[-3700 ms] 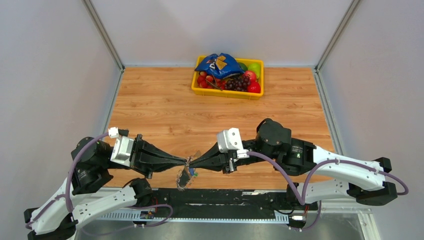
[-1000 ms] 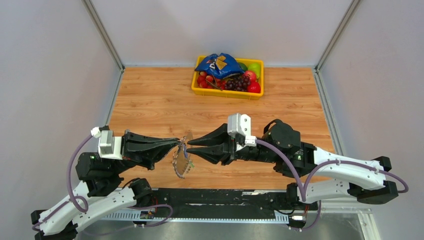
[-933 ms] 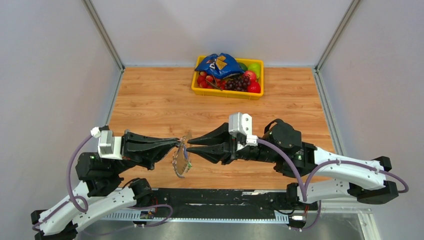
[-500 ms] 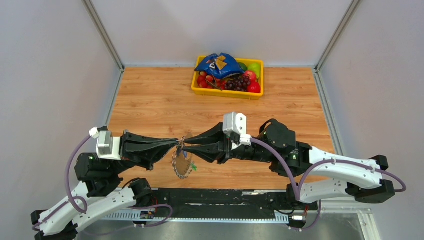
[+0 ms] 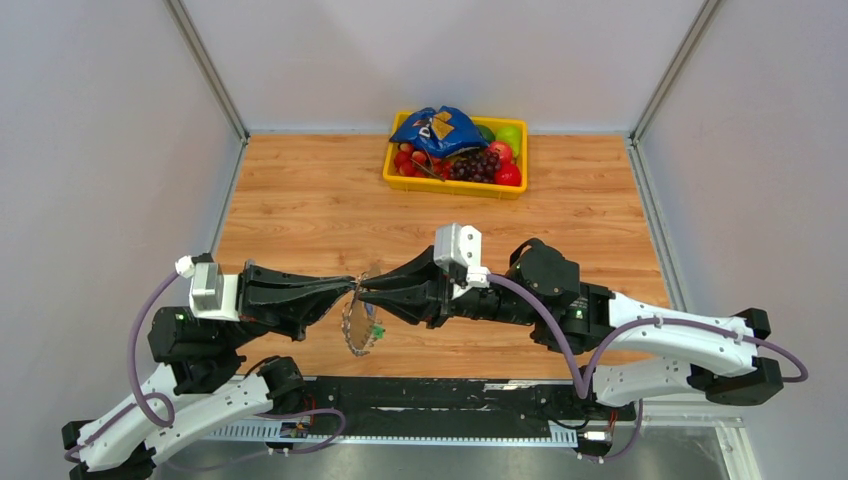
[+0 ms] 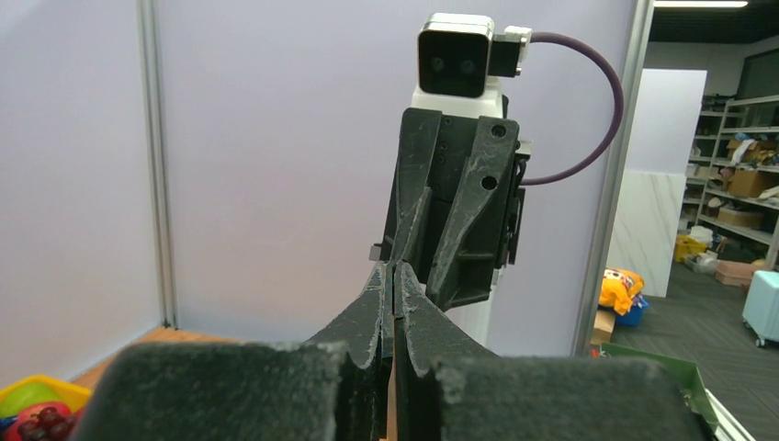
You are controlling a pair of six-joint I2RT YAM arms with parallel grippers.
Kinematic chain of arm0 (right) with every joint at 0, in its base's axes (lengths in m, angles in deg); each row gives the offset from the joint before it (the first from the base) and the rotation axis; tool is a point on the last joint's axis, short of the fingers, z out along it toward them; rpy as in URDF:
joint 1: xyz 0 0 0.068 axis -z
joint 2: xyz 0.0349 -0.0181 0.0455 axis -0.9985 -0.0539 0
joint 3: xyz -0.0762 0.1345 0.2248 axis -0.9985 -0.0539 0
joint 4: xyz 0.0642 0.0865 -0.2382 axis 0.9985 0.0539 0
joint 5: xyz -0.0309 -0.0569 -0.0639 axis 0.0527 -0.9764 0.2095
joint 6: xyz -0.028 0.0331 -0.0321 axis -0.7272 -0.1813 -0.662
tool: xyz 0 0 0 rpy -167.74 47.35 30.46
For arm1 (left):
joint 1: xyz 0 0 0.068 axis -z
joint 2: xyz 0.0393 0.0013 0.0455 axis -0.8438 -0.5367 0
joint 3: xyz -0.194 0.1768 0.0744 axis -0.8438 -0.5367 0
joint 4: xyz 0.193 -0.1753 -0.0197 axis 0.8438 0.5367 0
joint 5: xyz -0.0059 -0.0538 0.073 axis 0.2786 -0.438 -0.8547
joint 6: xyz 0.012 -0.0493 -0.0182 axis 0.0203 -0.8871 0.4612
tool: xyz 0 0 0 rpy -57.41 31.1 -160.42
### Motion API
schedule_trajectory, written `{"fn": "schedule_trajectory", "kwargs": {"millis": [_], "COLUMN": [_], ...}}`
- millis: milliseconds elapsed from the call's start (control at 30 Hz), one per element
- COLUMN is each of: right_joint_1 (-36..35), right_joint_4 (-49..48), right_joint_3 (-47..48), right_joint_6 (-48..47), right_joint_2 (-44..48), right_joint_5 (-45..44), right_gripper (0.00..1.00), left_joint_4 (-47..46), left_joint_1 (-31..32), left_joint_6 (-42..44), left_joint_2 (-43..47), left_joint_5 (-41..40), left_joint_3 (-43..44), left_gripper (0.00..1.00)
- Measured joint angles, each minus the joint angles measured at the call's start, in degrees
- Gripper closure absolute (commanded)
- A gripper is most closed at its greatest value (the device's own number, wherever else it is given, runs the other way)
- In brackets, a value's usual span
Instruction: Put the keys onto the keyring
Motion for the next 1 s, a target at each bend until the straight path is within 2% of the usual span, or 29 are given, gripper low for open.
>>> {"fn": "schedule_trajectory", "kwargs": {"millis": [367,500,767,833,867,1000], "right_joint_1": [0.0,0.0,0.0,0.0,0.0,0.0], "right_joint_4": [-0.66,-0.9,-1.01,-0.72,-0.11,4.22], "right_joint_3": [0.0,0.0,0.0,0.0,0.13,1.64], "right_joint_6": [0.37,0.52,0.81,0.81,0.81,0.87], "right_joint_2": [-1.44,-1.44,-1.44,-1.44,-1.42,-1.42], "right_joint_5": [0.07,0.13,0.59,0.59,0.61,1.09], "right_gripper": [0.86,1.0,1.0,1.0,1.0,1.0], "left_joint_4": [-0.79,-1.14,-1.18,-0.9,-0.13,6.27], "left_joint_1": [0.0,0.0,0.0,0.0,0.0,0.0], "left_joint_6": [0.0,0.0,0.0,0.02,0.09,1.29], "left_joint_2": [0.46,0.46,0.5,0.5,0.5,-0.09], "left_joint_5": [0.0,0.0,0.17,0.39,0.68,2.71], "left_joint_3": [-0.24,-0.31,-0.31,-0.28,-0.07,3.37], "left_gripper": [1.0,1.0,1.0,0.91,0.83,0.7]}}
